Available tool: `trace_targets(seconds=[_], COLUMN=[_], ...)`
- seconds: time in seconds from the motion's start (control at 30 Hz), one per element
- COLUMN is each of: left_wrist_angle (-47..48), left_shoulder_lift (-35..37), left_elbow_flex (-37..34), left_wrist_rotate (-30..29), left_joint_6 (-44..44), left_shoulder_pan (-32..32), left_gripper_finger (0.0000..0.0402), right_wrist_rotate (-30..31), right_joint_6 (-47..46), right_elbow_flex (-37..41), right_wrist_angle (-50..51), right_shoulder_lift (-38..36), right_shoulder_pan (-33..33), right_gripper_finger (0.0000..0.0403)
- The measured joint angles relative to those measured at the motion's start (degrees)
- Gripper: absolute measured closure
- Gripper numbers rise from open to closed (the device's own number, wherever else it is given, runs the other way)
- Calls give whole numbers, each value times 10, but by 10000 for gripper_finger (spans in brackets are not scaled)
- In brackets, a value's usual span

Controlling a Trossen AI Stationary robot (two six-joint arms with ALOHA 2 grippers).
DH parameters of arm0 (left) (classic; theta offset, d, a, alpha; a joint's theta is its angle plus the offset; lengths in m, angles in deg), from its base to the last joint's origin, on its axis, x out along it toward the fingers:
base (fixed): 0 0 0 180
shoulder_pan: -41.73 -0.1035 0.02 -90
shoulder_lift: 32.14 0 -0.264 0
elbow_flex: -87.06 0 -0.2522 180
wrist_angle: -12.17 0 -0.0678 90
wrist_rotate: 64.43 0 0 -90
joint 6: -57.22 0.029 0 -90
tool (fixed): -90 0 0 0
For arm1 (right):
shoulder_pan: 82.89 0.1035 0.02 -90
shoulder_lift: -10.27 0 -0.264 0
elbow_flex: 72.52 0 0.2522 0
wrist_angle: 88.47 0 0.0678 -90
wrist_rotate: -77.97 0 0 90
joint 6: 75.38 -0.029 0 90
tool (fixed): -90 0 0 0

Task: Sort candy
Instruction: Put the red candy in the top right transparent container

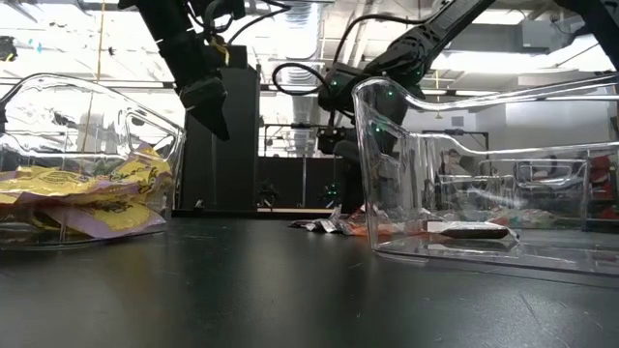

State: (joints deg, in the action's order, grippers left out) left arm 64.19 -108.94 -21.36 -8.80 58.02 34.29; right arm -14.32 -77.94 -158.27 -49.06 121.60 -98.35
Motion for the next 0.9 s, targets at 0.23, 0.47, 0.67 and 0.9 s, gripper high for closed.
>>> trace_targets(seconds=[0.23, 0.47, 0.67, 0.9], left_wrist_angle=[-1, -4, -22, -42], left_shoulder_lift=[0, 0, 0, 0], left_elbow_flex=[0, -1, -27, -28], left_wrist_rotate=[0, 0, 0, 0], left_joint_6=[-1, -1, 16, 16], left_shoulder_pan=[0, 0, 0, 0], left_gripper_finger=[128, 128, 128, 128], right_wrist_rotate=[0, -15, 23, 239], right_joint_6=[10, 58, 48, -98], right_elbow_flex=[0, 0, 0, -1], right_wrist_angle=[-7, 11, 86, 251], right_shoulder_lift=[-46, -165, -274, -356], right_shoulder_pan=[6, -1, -35, -92], right_gripper_finger=[373, 386, 388, 389])
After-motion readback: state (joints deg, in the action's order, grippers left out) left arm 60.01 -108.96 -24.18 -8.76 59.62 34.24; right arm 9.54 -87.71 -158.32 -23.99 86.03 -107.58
